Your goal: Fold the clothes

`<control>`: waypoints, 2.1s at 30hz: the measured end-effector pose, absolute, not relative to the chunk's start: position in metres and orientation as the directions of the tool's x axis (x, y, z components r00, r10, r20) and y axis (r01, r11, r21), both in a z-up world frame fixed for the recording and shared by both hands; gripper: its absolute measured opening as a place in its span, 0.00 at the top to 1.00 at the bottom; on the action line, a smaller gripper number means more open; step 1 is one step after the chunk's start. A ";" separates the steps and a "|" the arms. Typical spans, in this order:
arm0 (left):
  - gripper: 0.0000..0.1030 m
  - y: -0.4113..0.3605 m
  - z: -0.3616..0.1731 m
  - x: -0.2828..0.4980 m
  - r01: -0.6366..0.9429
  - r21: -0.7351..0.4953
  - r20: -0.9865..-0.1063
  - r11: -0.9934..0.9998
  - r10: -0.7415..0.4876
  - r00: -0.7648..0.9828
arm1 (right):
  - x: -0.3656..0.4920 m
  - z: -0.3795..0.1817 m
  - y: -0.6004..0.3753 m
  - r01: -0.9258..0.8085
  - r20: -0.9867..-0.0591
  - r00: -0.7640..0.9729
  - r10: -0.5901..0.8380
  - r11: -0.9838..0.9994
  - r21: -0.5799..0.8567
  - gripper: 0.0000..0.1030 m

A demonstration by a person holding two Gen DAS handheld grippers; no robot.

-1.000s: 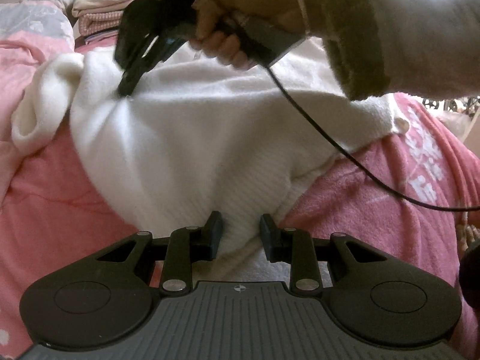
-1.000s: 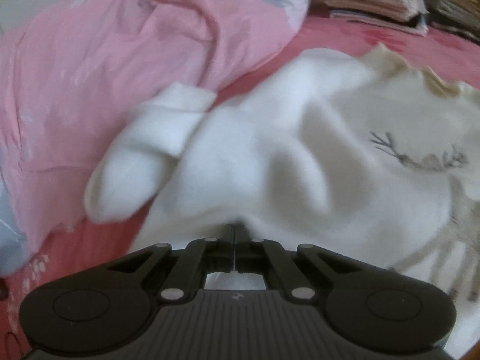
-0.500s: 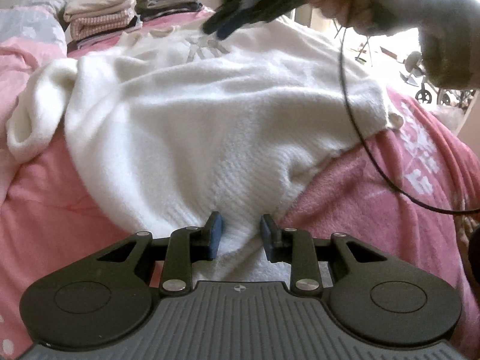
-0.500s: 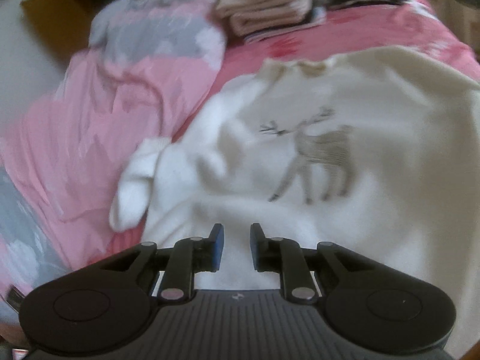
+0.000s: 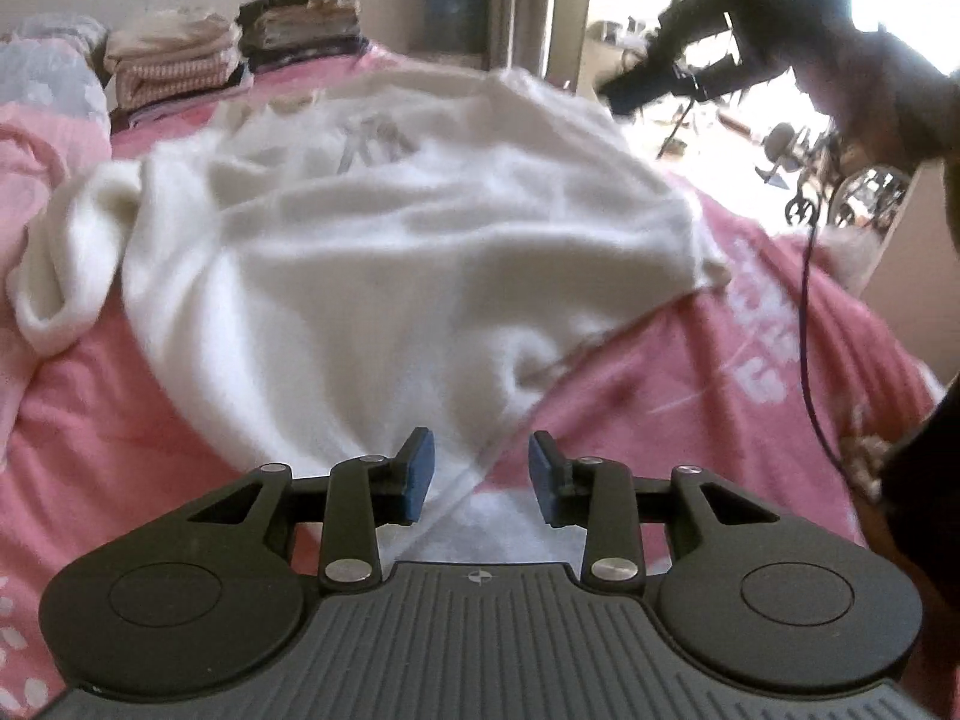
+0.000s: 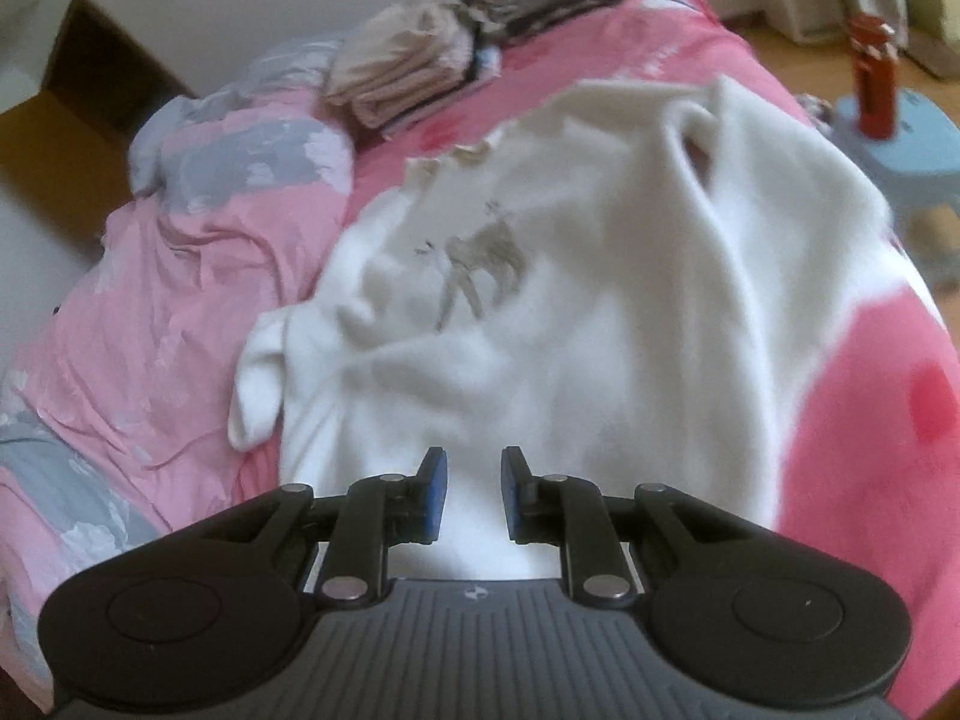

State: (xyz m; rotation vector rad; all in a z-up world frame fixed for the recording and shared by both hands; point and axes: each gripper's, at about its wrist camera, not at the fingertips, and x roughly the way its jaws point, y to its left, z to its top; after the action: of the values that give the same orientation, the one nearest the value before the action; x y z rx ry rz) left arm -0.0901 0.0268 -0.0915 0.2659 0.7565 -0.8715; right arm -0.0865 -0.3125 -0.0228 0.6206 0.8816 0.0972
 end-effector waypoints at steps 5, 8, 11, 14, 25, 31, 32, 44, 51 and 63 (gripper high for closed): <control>0.67 0.004 -0.092 -0.081 0.774 -0.104 -0.686 0.624 -0.609 0.399 | -0.110 -0.037 -0.310 0.198 -0.750 0.616 0.238 0.876 0.441 0.81; 0.67 -0.021 -0.104 -0.072 0.771 -0.060 -0.715 0.634 -0.567 0.410 | -0.106 -0.044 -0.301 0.173 -0.780 0.597 0.187 0.920 0.353 0.81; 0.67 -0.035 -0.120 -0.064 0.753 -0.040 -0.762 0.656 -0.508 0.402 | -0.091 -0.049 -0.289 0.104 -0.792 0.593 0.144 0.962 0.252 0.81; 0.67 -0.035 -0.124 -0.066 0.749 -0.027 -0.766 0.662 -0.495 0.411 | -0.065 -0.066 -0.278 0.020 -0.814 0.572 0.104 0.990 0.140 0.81; 0.66 -0.032 -0.124 -0.068 0.754 -0.027 -0.770 0.656 -0.495 0.403 | 0.009 -0.097 -0.303 0.118 -0.760 0.637 -0.129 0.991 -0.069 0.99; 0.66 -0.030 -0.125 -0.070 0.766 -0.025 -0.765 0.643 -0.505 0.399 | -0.032 -0.073 -0.266 -0.172 -0.779 0.581 0.235 0.971 0.165 0.89; 0.66 -0.030 -0.125 -0.070 0.766 -0.024 -0.765 0.642 -0.506 0.399 | -0.030 -0.079 -0.257 -0.208 -0.795 0.557 0.241 0.967 0.147 0.89; 0.66 -0.026 -0.123 -0.076 0.774 -0.012 -0.741 0.633 -0.526 0.418 | 0.005 -0.079 -0.267 -0.146 -0.809 0.509 0.293 0.956 0.254 0.86; 0.66 -0.024 -0.125 -0.074 0.778 -0.019 -0.739 0.628 -0.533 0.412 | 0.034 -0.106 -0.232 -0.212 -0.836 0.482 0.262 0.961 0.179 0.94; 0.66 -0.019 -0.127 -0.072 0.778 -0.043 -0.737 0.627 -0.545 0.399 | 0.041 -0.108 -0.273 -0.017 -0.836 0.469 0.286 0.949 0.315 0.87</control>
State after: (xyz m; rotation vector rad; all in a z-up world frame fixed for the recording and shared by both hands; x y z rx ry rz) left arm -0.0724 -0.0193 -0.1270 0.3323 0.7921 -0.8569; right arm 0.0412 -0.2725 -0.1085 0.2795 1.0707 0.1887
